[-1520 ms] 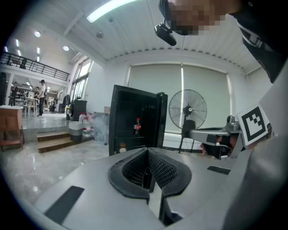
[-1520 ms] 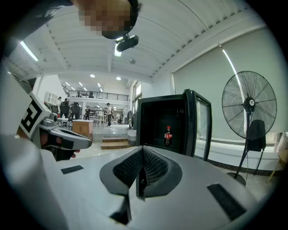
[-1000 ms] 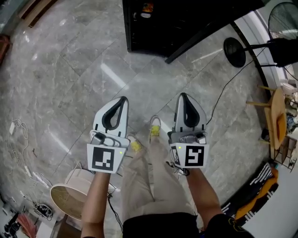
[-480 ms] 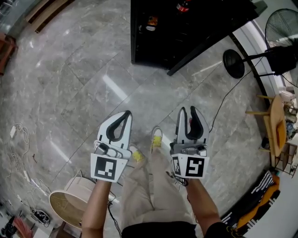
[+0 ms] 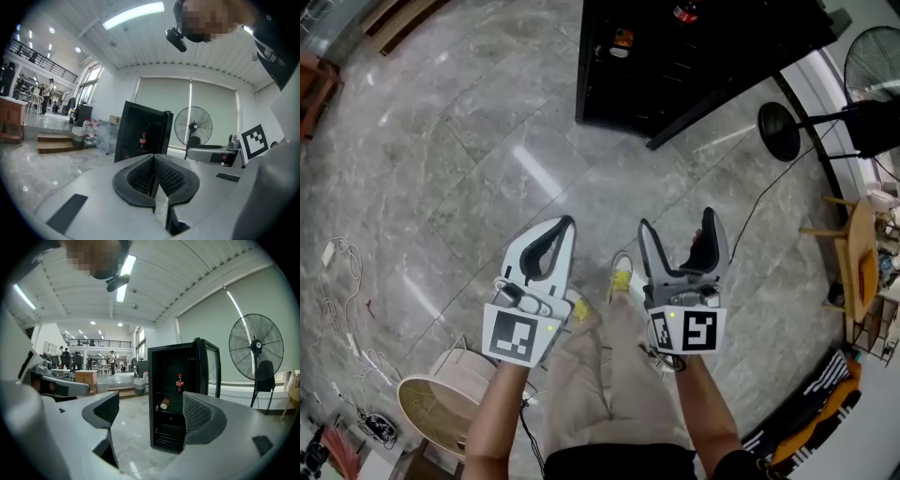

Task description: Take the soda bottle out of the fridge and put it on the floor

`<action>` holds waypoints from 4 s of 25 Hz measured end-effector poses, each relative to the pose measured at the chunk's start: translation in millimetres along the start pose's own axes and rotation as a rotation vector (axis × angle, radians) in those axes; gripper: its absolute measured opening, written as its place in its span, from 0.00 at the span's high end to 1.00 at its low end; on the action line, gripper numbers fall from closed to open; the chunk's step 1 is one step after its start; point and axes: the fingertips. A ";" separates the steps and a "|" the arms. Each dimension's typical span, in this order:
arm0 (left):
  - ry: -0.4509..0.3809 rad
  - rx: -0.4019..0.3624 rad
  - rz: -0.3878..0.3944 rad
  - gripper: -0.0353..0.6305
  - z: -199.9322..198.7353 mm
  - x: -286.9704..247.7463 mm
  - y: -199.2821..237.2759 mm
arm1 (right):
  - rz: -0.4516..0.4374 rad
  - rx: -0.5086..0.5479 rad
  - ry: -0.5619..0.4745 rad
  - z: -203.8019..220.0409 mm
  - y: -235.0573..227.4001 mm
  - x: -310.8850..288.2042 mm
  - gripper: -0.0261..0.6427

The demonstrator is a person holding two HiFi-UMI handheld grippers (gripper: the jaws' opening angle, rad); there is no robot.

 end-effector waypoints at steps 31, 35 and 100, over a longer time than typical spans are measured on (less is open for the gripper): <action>0.054 -0.026 -0.058 0.92 2.1 -170.5 70.9 | 0.025 -0.014 0.063 22.2 -137.3 -272.1 0.43; 0.057 -0.020 -0.060 0.92 4.4 -190.2 77.0 | 0.026 -0.005 0.091 25.5 -157.9 -314.4 0.43; 0.119 0.039 -0.041 0.92 33.9 -235.1 88.8 | -0.016 0.156 0.209 -32.2 -224.0 -487.5 0.75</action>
Point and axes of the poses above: the fingertips, and each gripper's own axes: x backward along the fingers, y to its left, z out of its underside, and after that the axes turned 5 degrees about -x, right-handed
